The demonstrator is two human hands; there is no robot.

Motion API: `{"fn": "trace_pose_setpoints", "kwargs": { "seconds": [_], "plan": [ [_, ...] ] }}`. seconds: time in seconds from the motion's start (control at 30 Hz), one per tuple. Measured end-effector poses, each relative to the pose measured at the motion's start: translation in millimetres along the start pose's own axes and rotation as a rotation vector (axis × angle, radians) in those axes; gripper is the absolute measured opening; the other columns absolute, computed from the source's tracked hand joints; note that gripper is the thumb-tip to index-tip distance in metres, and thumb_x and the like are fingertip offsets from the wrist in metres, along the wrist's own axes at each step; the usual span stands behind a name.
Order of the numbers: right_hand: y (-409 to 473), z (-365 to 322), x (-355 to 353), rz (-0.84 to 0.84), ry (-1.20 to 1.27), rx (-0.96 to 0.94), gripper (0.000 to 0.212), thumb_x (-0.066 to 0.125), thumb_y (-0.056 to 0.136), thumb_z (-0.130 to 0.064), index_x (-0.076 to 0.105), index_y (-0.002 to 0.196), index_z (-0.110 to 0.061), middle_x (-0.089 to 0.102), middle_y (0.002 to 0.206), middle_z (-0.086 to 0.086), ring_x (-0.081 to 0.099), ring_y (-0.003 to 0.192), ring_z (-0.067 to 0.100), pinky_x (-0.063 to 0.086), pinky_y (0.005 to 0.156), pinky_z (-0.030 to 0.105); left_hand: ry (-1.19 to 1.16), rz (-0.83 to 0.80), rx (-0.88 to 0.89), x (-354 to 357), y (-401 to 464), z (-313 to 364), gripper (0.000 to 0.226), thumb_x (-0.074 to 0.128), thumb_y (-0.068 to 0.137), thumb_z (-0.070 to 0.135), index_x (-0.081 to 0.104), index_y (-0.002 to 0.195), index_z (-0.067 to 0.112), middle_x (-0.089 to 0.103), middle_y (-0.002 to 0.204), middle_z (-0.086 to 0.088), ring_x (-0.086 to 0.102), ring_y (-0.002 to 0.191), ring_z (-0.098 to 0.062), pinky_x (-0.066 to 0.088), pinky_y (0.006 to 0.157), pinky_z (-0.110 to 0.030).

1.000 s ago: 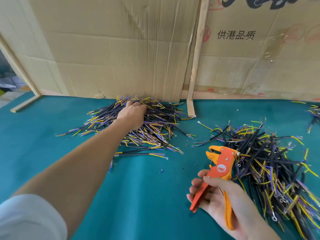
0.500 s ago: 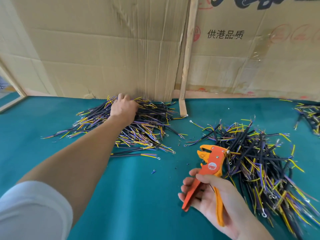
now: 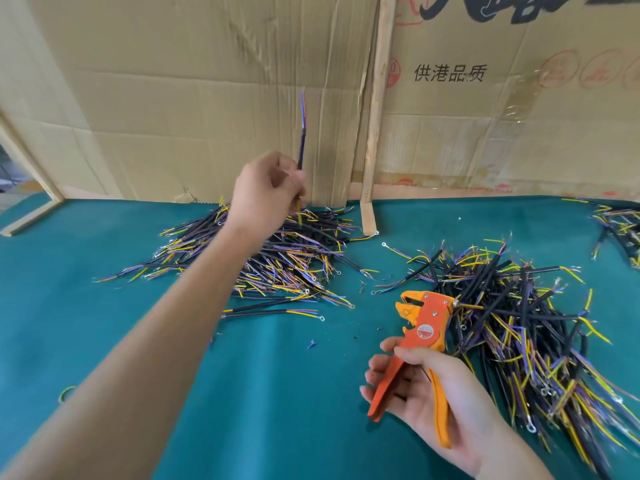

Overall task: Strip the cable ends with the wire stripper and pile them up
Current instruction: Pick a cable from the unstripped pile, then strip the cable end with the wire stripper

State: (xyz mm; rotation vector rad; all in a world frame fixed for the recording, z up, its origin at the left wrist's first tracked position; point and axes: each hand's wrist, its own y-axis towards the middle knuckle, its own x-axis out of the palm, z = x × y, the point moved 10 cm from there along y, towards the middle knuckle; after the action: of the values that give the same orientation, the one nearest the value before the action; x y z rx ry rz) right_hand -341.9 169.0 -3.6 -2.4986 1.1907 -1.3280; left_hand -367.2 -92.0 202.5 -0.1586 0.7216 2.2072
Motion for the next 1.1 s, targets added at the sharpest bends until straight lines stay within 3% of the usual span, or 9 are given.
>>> {"fn": "trace_pose_setpoints", "kwargs": {
  "seconds": [0.1, 0.23, 0.33, 0.43, 0.57, 0.63, 0.83, 0.97, 1.1],
  "plan": [
    [-3, 1, 2, -0.014, -0.029, 0.016, 0.032, 0.076, 0.067, -0.009, 0.076, 0.096, 0.003, 0.068, 0.099, 0.032, 0.068, 0.077, 0.043, 0.060, 0.072, 0.052, -0.389, -0.007, -0.163, 26, -54, -15, 0.010, 0.060, 0.100, 0.006, 0.060, 0.090, 0.008, 0.067, 0.066, 0.000, 0.061, 0.052, -0.013, 0.049, 0.048, -0.021],
    [-5, -3, 5, -0.068, -0.066, -0.011, 0.055, 0.077, 0.065, 0.000, 0.065, 0.118, 0.009, 0.066, 0.121, 0.034, 0.067, 0.076, 0.041, 0.060, 0.071, 0.051, -0.526, 0.015, -0.344, 71, -126, -50, 0.007, 0.062, 0.100, 0.012, 0.062, 0.093, 0.009, 0.065, 0.066, -0.003, 0.059, 0.048, -0.015, 0.043, 0.042, -0.020],
    [-7, -8, 10, -0.126, -0.080, -0.062, 0.060, 0.082, 0.064, -0.008, 0.065, 0.118, 0.010, 0.065, 0.126, 0.031, 0.068, 0.077, 0.039, 0.059, 0.069, 0.052, -0.514, 0.077, -0.438, 96, -167, -72, 0.005, 0.065, 0.098, 0.017, 0.067, 0.095, 0.013, 0.064, 0.064, -0.005, 0.056, 0.048, -0.016, 0.043, 0.045, -0.022],
    [-7, -10, 12, -0.138, -0.130, -0.086, 0.059, 0.084, 0.058, -0.012, 0.071, 0.112, 0.007, 0.066, 0.124, 0.031, 0.068, 0.079, 0.039, 0.058, 0.069, 0.052, -0.421, 0.142, -0.394, 99, -180, -76, 0.006, 0.071, 0.094, 0.023, 0.074, 0.093, 0.028, 0.064, 0.063, -0.004, 0.057, 0.055, -0.015, 0.047, 0.053, -0.025],
    [-4, -11, 10, -0.118, -0.136, -0.116, 0.059, 0.083, 0.060, -0.010, 0.071, 0.115, 0.006, 0.065, 0.104, 0.032, 0.067, 0.081, 0.041, 0.057, 0.067, 0.051, -0.380, 0.005, -0.333, 103, -180, -73, 0.019, 0.074, 0.091, 0.012, 0.080, 0.093, 0.030, 0.075, 0.077, 0.002, 0.064, 0.069, -0.007, 0.050, 0.066, -0.017],
    [-3, -16, 7, -0.106, -0.103, -0.152, 0.054, 0.079, 0.065, -0.007, 0.070, 0.117, 0.006, 0.065, 0.104, 0.031, 0.067, 0.082, 0.040, 0.057, 0.068, 0.051, -0.399, -0.074, -0.330, 108, -179, -72, 0.023, 0.074, 0.089, 0.003, 0.081, 0.093, 0.025, 0.076, 0.081, 0.002, 0.066, 0.072, -0.007, 0.051, 0.071, -0.017],
    [-5, -34, 0, -0.121, -0.040, -0.235, 0.063, 0.082, 0.066, -0.014, 0.068, 0.125, 0.005, 0.067, 0.119, 0.026, 0.066, 0.086, 0.037, 0.056, 0.074, 0.050, -0.422, -0.234, -0.307, 115, -180, -68, 0.029, 0.081, 0.081, -0.002, 0.079, 0.093, 0.024, 0.074, 0.080, -0.001, 0.065, 0.071, -0.011, 0.054, 0.070, -0.021],
    [-7, -40, -1, -0.166, -0.049, -0.256, 0.069, 0.086, 0.070, -0.020, 0.064, 0.132, 0.003, 0.067, 0.116, 0.028, 0.067, 0.085, 0.037, 0.056, 0.080, 0.048, -0.408, -0.295, -0.354, 118, -183, -68, 0.025, 0.088, 0.070, 0.019, 0.078, 0.092, 0.018, 0.075, 0.077, -0.006, 0.061, 0.058, -0.015, 0.051, 0.056, -0.023],
    [-8, -42, -2, -0.213, -0.030, -0.257, 0.064, 0.079, 0.080, -0.019, 0.059, 0.137, 0.002, 0.066, 0.115, 0.029, 0.067, 0.085, 0.037, 0.054, 0.083, 0.050, -0.367, -0.366, -0.369, 123, -186, -69, 0.022, 0.086, 0.077, 0.006, 0.077, 0.095, 0.015, 0.077, 0.081, -0.008, 0.068, 0.065, -0.016, 0.053, 0.058, -0.023]
  ]
}}
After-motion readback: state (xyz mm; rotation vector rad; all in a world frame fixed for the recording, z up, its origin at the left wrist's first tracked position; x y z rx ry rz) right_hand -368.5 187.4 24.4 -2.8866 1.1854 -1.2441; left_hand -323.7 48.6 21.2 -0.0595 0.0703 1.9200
